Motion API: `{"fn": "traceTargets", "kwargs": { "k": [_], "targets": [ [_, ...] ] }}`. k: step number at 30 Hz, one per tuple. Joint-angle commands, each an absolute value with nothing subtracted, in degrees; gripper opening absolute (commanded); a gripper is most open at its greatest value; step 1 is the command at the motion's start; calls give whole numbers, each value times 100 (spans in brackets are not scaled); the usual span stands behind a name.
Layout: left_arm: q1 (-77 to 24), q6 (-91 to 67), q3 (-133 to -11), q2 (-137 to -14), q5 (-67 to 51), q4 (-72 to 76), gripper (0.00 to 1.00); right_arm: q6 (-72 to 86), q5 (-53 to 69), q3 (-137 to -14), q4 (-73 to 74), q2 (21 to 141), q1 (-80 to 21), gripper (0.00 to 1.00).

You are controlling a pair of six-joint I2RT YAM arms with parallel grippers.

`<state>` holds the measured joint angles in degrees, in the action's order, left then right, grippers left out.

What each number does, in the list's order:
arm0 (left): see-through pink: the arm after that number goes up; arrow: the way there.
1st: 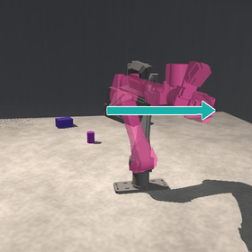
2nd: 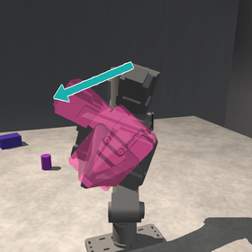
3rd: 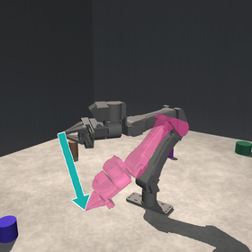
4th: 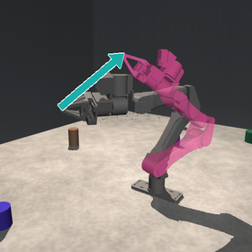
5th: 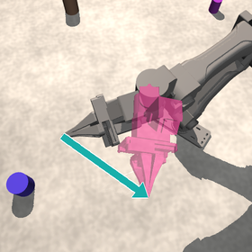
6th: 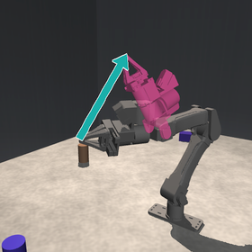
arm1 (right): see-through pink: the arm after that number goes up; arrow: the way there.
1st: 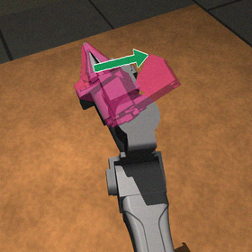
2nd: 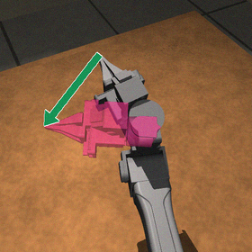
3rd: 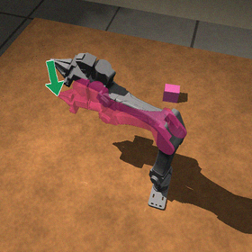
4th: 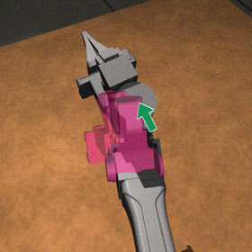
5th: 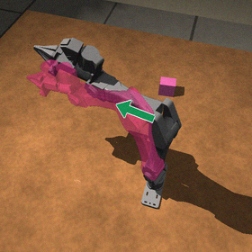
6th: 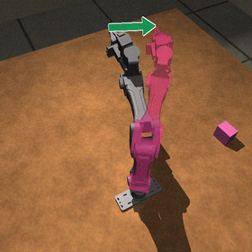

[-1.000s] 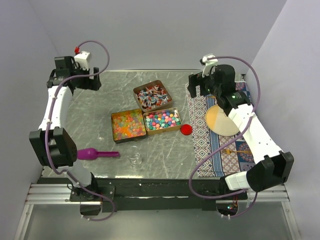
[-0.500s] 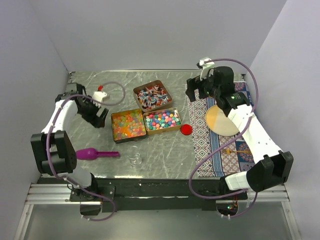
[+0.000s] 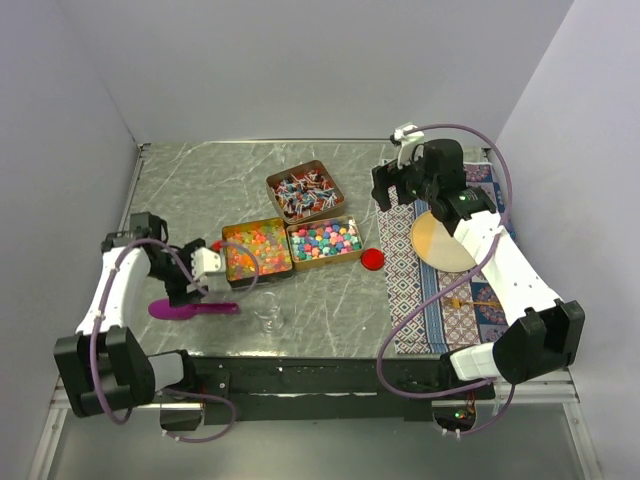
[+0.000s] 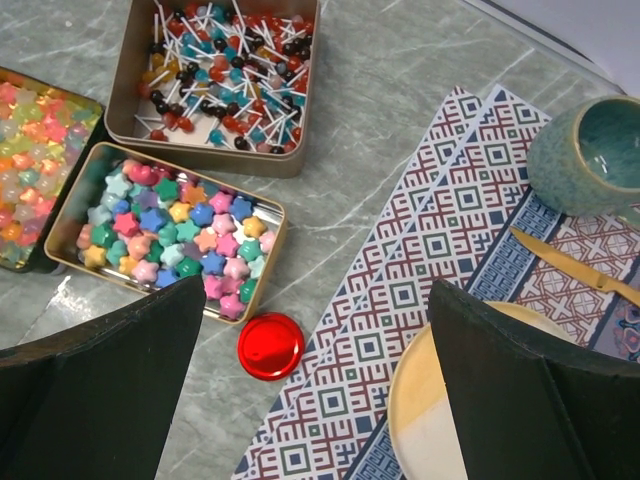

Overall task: Pack the candies
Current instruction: Adjust the spatula at the center of the board.

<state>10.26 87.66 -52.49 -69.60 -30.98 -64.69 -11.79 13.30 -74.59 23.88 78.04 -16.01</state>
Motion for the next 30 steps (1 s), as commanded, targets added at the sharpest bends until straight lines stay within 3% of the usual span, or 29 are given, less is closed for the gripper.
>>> {"fn": "traceTargets", "kwargs": {
  "k": [1, 11, 17, 30],
  "targets": [
    [625, 9501, -4826, -6496, -3621, -6610, 85, -1389, 1178, -7436, 2320, 7629, -1644, 100],
    [-333, 8219, -4018, -6311, -3674, -5908, 70, -1354, 1230, -7541, 2426, 7699, -1644, 100],
    [-782, 7787, -3358, -5757, -3375, -5116, 70, -1380, 1160, -7708, 2417, 7787, -1644, 100],
    [-791, 7400, -3542, -6451, -3331, -4693, 63, -1309, 1327, -7603, 2400, 7752, -1644, 100]
  ]
}}
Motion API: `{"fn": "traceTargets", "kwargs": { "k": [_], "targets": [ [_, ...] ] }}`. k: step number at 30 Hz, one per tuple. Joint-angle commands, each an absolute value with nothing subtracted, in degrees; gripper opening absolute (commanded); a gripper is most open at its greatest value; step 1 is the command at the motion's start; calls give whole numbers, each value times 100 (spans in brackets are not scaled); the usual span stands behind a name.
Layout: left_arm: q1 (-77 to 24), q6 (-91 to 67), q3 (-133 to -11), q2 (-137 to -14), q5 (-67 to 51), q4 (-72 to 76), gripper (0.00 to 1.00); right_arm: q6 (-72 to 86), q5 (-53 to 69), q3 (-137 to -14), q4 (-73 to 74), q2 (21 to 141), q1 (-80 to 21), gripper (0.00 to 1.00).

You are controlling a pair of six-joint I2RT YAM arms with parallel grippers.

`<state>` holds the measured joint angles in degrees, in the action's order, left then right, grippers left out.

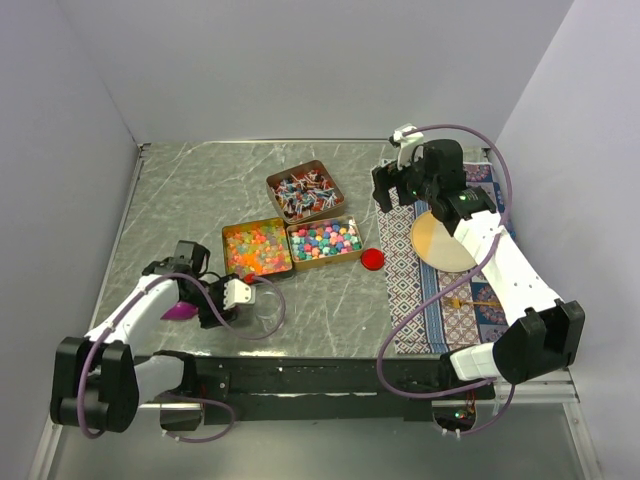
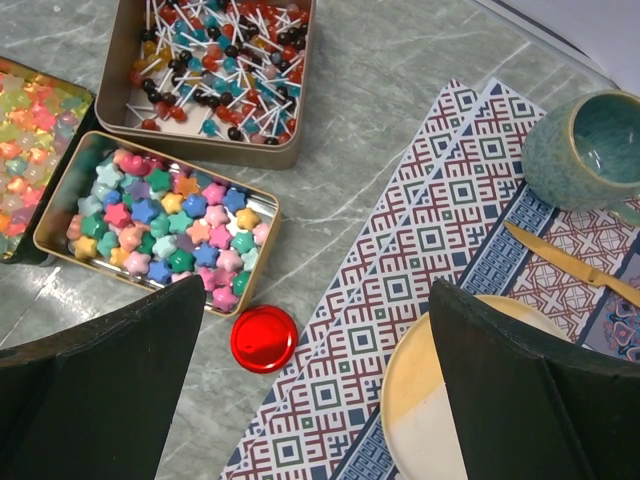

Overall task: Pack the candies
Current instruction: Adjust the spatula at the center of the board.

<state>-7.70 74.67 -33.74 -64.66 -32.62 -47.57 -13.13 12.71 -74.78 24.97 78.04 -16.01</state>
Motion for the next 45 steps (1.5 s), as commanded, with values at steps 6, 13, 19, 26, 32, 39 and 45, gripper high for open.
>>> {"fn": "traceTargets", "kwargs": {
  "k": [6, 13, 19, 26, 32, 39, 45],
  "targets": [
    [-791, 7348, -3349, -6627, -3094, -4535, 58, -1301, 1344, -7532, 2347, 7726, -1643, 100],
    [-791, 6822, -3445, -6715, -3006, -4351, 45, -1266, 1424, -7532, 2373, 7769, -1644, 100],
    [-739, 6478, -3717, -6645, -2935, -4727, 25, -1231, 1547, -7673, 2391, 7927, -1652, 100],
    [-686, 5696, -4052, -6170, -3216, -4676, 9, -1230, 1652, -7813, 2364, 8077, -1670, 100],
    [-405, 5291, -4315, -6960, -3594, -4798, 9, -1222, 1705, -7892, 2408, 8148, -1714, 100],
    [246, 5921, -4596, -7234, -3770, -4991, 50, -1248, 1643, -7770, 2400, 8068, -1714, 100],
    [491, 6573, -5009, -6610, -3534, -5870, 87, -1292, 1626, -7761, 2382, 8077, -1723, 100]
  ]
}}
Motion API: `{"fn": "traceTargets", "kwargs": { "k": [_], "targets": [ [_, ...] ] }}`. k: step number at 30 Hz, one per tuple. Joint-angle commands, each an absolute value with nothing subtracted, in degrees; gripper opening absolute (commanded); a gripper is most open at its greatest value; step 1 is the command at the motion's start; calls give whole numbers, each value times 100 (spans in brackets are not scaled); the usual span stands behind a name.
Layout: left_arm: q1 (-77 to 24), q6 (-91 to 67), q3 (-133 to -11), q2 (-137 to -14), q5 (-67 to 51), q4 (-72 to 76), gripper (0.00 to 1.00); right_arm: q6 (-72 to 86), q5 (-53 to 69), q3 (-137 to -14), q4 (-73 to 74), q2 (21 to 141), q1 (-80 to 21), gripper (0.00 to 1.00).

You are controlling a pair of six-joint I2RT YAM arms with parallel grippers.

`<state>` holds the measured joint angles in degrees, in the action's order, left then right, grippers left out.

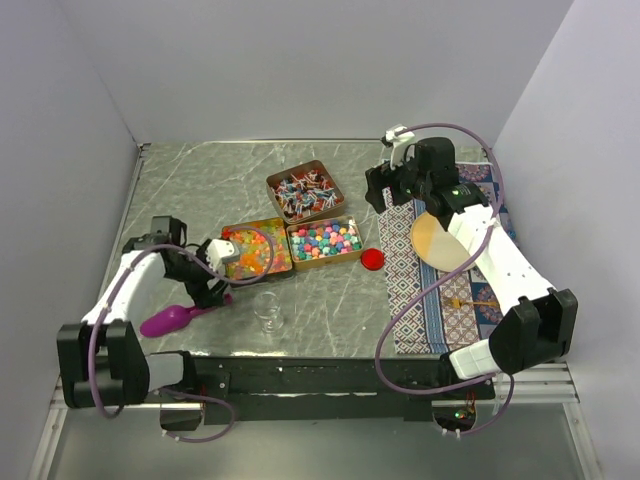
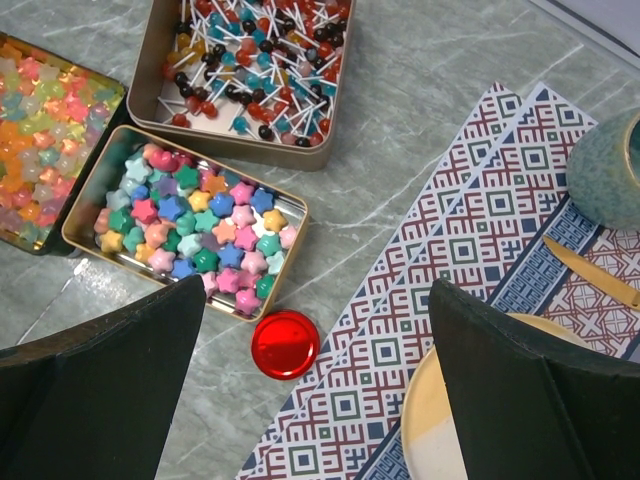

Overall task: Pack the candies
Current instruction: Adjust the spatula at the center of the board, then pick up the spatula from the center of the board.

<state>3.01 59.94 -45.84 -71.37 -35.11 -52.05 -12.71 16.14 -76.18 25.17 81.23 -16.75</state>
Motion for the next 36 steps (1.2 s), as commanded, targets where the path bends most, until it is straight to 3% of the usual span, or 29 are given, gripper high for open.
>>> {"fn": "traceTargets", "kwargs": {
  "k": [1, 7, 13, 18, 23, 27, 29, 36],
  "targets": [
    [745, 6653, -5027, -6392, -3403, -5949, 89, -1309, 1600, -7778, 2391, 8077, -1723, 100],
    [2448, 8208, -4825, -6274, -2672, -6705, 91, -1327, 1608, -7682, 2347, 8103, -1723, 100],
    [3250, 8735, -4826, -6890, -2356, -7014, 90, -1283, 1775, -7796, 2382, 8270, -1731, 100],
    [3384, 9193, -4248, -6733, -2303, -6997, 91, -1336, 1767, -7989, 2408, 8428, -1732, 100],
    [3384, 8975, -3280, -6311, -1934, -5547, 92, -1327, 1740, -7998, 2399, 8420, -1749, 100],
    [3384, 8562, -3208, -6609, -2012, -5063, 89, -1371, 1714, -8007, 2487, 8394, -1749, 100],
    [3384, 8342, -3278, -6855, -2091, -4993, 84, -1380, 1696, -7998, 2496, 8376, -1758, 100],
    [3401, 8358, -3568, -7067, -2126, -5473, 48, -1362, 1731, -7945, 2452, 8376, -1758, 100]
  ]
}}
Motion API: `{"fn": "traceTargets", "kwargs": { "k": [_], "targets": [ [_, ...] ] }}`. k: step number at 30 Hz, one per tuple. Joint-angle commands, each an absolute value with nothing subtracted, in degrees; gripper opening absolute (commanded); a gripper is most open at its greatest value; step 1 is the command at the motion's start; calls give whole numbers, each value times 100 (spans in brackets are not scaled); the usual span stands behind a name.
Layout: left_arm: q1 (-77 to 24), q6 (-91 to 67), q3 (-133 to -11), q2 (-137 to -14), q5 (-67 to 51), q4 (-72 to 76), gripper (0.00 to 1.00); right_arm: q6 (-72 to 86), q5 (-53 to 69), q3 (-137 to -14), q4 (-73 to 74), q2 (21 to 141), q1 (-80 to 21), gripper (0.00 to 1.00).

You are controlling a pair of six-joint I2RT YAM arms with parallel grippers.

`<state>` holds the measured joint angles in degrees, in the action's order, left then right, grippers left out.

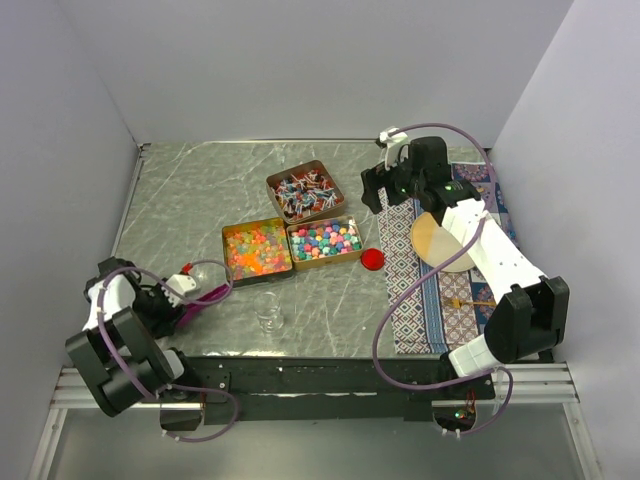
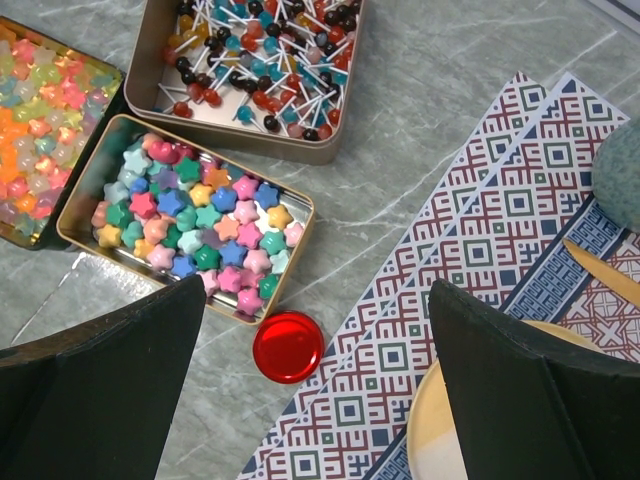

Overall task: Pack the candies
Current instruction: Pick up the spatula from the center of the board.

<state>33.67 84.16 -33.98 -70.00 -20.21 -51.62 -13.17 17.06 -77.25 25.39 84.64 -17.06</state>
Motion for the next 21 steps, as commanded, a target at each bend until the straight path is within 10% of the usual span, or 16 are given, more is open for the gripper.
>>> {"fn": "traceTargets", "kwargs": {
  "k": [1, 15, 21],
  "targets": [
    [3393, 8393, -3673, -7075, -2170, -5632, 45, -1354, 1749, -7937, 2452, 8385, -1758, 100],
    [3526, 9581, -6871, -8461, -2695, -7893, 1, -1547, 2672, -8542, 2777, 8736, -1775, 100],
    [2156, 6130, -10024, -10629, -5235, -7893, 1, -1950, 2374, -8710, 2268, 8622, -1846, 100]
  ]
}}
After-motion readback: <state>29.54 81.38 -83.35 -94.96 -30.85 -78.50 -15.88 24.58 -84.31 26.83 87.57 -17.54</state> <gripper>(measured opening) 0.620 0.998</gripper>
